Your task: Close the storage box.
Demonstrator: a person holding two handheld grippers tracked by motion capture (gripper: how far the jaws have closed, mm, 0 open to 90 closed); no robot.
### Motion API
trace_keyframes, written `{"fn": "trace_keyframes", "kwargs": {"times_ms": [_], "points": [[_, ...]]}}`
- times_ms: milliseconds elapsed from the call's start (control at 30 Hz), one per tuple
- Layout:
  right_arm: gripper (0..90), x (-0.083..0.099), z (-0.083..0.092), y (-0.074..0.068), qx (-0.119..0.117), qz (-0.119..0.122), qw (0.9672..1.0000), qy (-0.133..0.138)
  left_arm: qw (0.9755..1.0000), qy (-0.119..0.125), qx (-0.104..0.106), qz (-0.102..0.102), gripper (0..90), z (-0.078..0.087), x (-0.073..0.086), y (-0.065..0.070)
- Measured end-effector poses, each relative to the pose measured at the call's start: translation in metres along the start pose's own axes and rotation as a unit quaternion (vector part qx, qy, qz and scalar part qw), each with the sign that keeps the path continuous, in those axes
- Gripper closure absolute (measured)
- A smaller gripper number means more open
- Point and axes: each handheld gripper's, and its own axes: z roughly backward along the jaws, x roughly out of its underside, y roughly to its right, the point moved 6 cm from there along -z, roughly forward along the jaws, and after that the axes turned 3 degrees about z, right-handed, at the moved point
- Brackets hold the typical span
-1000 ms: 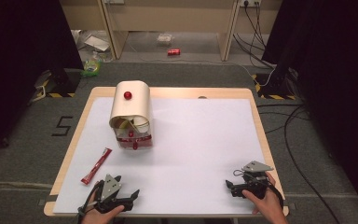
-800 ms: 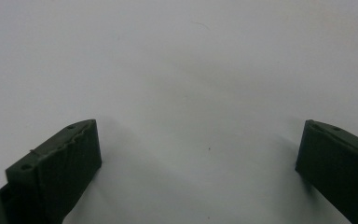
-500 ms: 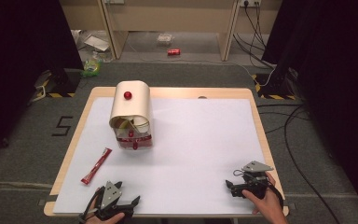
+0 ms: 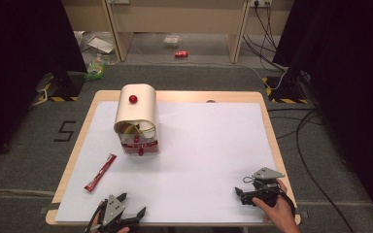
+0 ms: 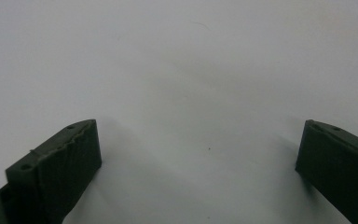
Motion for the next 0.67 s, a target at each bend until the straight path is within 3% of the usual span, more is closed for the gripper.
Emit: {"fn": "trace_keyframes", "kwargs": {"times_ms": [267, 667], "points": [[0.3, 0.0, -0.0001, -0.0001, 0.0, 0.0, 1.0, 0.001, 0.9998, 0.012, -0.01, 0.011, 15.9, 0.002, 0.0035, 0.0021], [0.3, 0.0, 0.0, 0.0, 0.0, 0.0, 1.0, 0.0, 0.9997, 0.02, -0.007, 0.014, 15.8, 0.0017, 0.0045, 0.0016]]}}
